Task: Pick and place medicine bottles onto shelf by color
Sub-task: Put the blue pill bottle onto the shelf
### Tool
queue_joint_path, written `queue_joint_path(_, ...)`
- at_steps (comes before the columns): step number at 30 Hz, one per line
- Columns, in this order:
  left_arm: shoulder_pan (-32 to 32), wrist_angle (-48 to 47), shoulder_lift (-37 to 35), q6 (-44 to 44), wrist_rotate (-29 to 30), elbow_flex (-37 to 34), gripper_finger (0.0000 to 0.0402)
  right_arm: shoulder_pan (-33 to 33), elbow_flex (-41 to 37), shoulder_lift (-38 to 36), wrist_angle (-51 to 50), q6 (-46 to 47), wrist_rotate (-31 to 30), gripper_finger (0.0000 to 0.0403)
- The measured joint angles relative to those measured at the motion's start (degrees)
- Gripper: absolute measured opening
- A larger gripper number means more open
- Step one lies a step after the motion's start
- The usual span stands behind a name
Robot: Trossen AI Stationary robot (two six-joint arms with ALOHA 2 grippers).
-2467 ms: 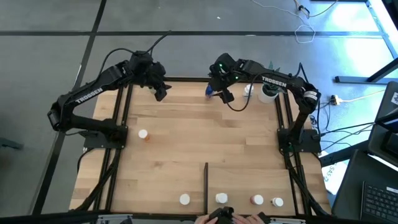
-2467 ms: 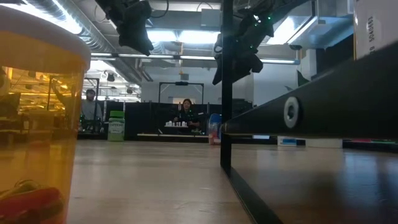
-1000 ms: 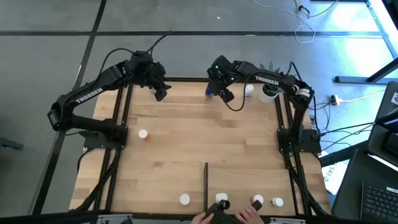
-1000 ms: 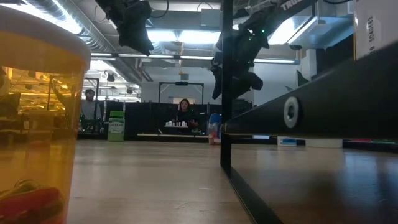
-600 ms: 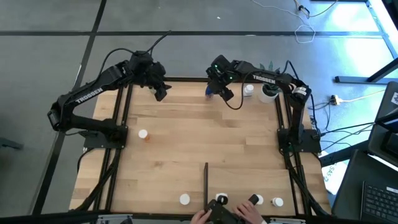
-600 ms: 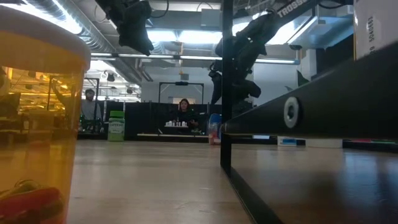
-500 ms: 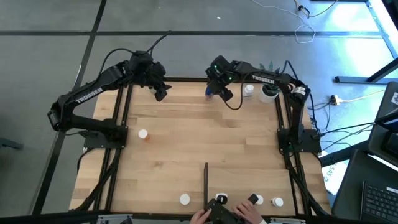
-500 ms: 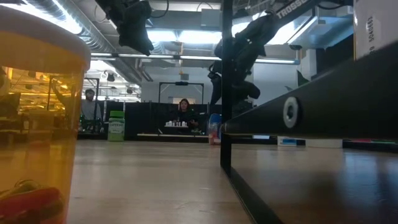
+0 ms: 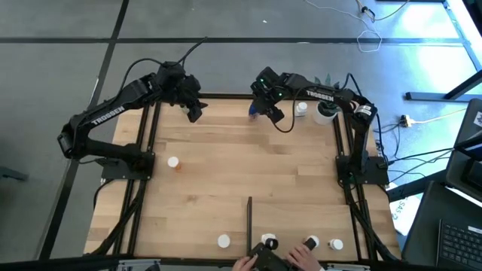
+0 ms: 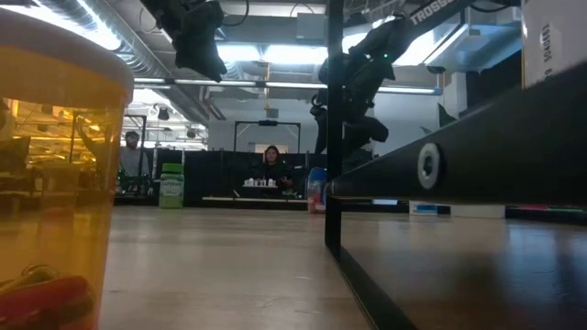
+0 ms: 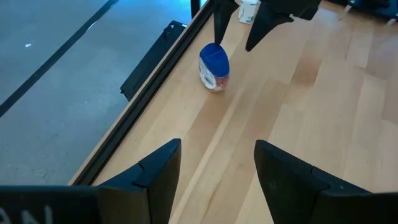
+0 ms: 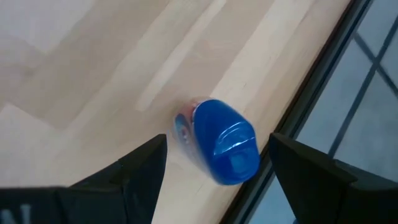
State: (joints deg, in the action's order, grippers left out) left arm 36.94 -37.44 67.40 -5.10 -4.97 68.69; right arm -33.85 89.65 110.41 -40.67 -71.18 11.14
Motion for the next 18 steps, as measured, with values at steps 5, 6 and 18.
queue_joint_path(5,0.0,0.0,0.0,0.0,0.0,0.0,0.0198,0.0,0.4,-1.7,-3.7,3.4,0.5,0.0282)
queue_joint_path(6,0.0,0.0,0.0,0.0,0.0,0.0,0.0198,0.0,0.4,-2.0,-3.7,3.7,0.5,0.0282)
queue_joint_path(18,0.0,0.0,0.0,0.0,0.0,0.0,0.0198,0.7,0.4,-2.1,-4.7,20.2,1.0,0.0282)
